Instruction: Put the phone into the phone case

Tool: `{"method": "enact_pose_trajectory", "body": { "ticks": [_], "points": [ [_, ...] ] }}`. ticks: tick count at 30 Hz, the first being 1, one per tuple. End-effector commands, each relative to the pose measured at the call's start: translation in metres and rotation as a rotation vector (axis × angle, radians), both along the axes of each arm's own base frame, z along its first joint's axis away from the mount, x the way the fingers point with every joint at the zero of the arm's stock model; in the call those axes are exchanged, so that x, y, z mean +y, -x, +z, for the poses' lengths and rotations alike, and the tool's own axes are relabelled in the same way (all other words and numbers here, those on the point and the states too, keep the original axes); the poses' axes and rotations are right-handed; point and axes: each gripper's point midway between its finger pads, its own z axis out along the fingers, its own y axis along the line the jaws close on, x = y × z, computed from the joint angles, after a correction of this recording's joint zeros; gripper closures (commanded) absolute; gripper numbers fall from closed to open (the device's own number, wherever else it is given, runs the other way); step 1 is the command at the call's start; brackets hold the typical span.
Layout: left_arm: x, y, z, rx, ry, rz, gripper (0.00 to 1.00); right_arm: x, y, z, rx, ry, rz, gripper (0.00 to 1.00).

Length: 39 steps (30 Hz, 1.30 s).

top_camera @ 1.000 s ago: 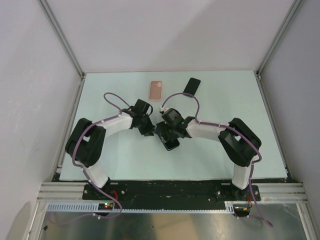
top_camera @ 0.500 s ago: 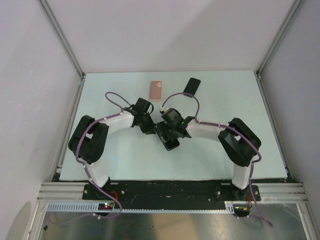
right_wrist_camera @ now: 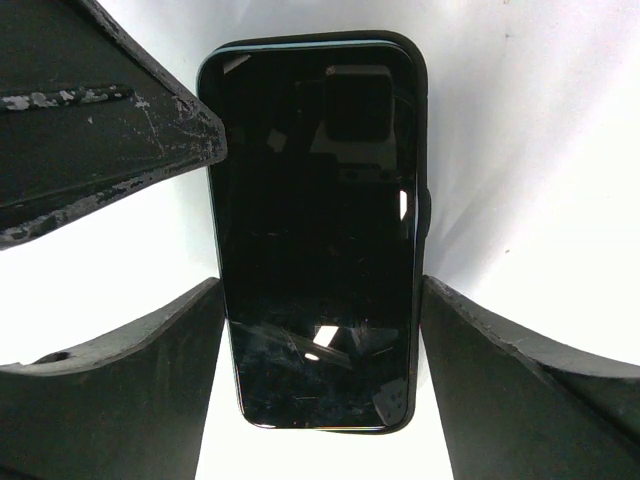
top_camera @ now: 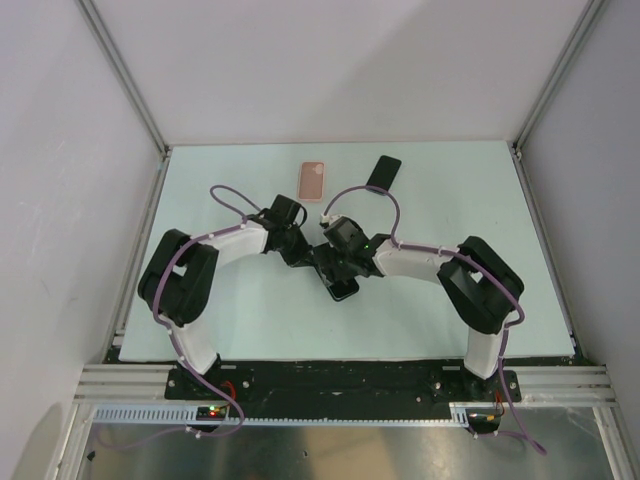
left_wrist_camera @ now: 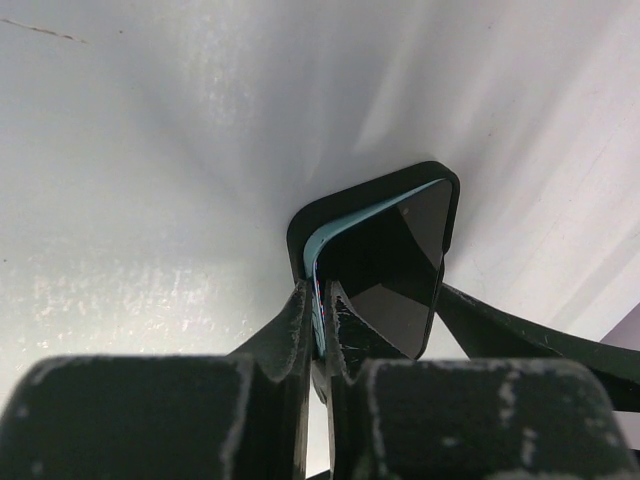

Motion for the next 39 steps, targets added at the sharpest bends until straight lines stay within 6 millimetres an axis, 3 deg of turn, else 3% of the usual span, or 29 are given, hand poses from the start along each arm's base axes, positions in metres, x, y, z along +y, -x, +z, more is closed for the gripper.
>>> {"method": "enact_pose_trajectory", "body": {
  "ticks": [1,8,12,15,18,24,27,33,39],
  "points": [
    [0.039,0.014,-0.047,0.07,-0.224,0.041,0.93,-0.015,0.015,-0.028,0.063,0.049,-0.01,0.18],
    [0.043,0.013,-0.051,0.069,-0.258,0.046,0.94,-0.014,-0.004,0.022,-0.05,-0.03,-0.029,0.09],
    [0.042,0.012,-0.05,0.066,-0.257,0.045,0.94,-0.021,-0.006,0.039,-0.088,-0.024,-0.055,0.09],
    [0.041,0.011,-0.049,0.063,-0.255,0.045,0.94,-0.027,-0.003,0.046,-0.109,-0.016,-0.073,0.11],
    [0.04,0.01,-0.047,0.06,-0.252,0.043,0.94,-0.029,0.004,0.052,-0.123,-0.012,-0.076,0.2],
    [0.037,0.009,-0.045,0.056,-0.242,0.041,0.94,-0.016,0.038,0.044,-0.092,0.014,-0.023,0.57],
    [0.037,0.009,-0.044,0.055,-0.241,0.042,0.94,-0.009,0.052,0.033,-0.073,0.038,-0.001,0.68],
    [0.037,0.01,-0.045,0.061,-0.239,0.042,0.95,0.002,0.07,0.023,-0.054,0.053,0.028,0.73],
    [0.036,0.01,-0.044,0.057,-0.236,0.042,0.95,-0.003,0.07,0.014,-0.065,0.1,0.005,0.76]
  ]
}}
